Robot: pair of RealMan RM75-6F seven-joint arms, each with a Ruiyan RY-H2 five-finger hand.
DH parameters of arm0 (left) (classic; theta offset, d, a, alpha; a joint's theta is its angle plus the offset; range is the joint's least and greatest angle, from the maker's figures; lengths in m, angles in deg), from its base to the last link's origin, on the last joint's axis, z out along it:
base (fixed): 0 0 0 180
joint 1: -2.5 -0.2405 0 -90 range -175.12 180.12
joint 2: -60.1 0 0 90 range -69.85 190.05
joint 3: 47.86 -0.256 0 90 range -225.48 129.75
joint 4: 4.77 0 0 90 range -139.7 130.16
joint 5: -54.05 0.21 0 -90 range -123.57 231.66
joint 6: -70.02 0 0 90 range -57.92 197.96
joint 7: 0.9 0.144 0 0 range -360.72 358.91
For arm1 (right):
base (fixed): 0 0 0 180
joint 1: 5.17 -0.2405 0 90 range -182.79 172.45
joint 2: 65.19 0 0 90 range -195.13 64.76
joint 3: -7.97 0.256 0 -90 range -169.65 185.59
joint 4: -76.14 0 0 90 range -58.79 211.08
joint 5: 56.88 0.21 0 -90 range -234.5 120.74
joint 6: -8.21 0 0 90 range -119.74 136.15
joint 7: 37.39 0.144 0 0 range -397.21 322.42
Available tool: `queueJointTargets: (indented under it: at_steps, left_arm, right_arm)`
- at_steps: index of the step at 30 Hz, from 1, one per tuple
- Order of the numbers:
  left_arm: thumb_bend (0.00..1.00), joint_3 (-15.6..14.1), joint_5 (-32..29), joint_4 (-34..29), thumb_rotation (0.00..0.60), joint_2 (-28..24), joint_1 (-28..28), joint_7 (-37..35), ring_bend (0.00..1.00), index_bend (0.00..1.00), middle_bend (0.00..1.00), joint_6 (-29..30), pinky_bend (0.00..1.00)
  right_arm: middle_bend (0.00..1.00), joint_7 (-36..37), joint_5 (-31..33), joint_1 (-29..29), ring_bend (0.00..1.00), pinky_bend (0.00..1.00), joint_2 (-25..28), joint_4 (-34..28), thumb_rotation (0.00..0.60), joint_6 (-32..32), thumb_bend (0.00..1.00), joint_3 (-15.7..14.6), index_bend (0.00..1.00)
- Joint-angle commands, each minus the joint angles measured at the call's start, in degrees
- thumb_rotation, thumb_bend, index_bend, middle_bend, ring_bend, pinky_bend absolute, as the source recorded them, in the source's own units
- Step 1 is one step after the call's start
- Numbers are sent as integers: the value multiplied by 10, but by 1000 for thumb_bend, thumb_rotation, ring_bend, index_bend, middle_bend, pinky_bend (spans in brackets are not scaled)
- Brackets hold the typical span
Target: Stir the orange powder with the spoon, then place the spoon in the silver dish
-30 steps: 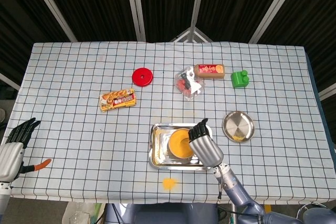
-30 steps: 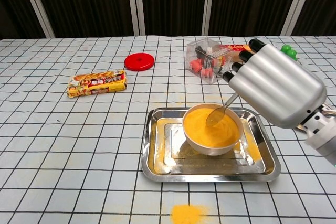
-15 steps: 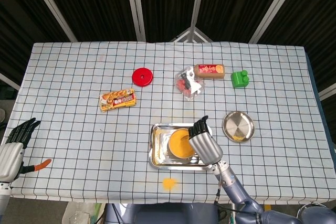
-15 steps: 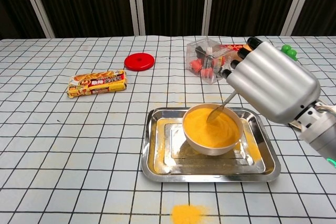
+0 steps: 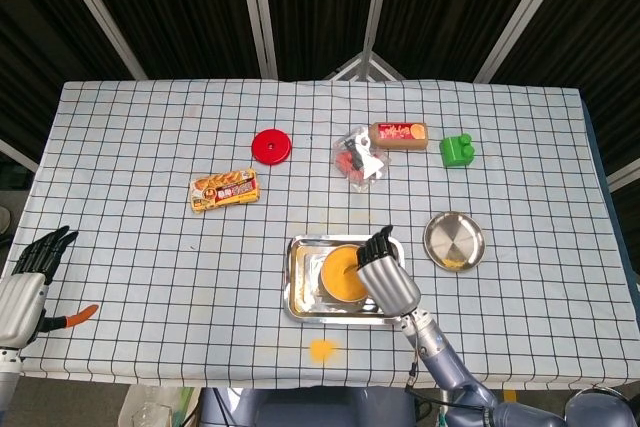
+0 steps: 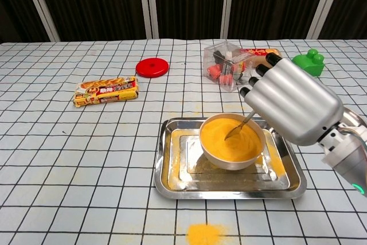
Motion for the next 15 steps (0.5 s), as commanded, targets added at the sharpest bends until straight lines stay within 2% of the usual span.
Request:
queueJointTargets:
  at_steps: [1,15]
  left_arm:
    - [0,0,1,0,600,0,0,0,0,0,0,0,0]
    - [0,1,-1,-1,600,1,0,2,0,0,0,0,0]
  right_arm:
    - [560,1,-2,3,436,352,2,0,600,2,508,-5,587]
    - [561,0,-14,18,436,353,23,-24,600,14,509,-28,590]
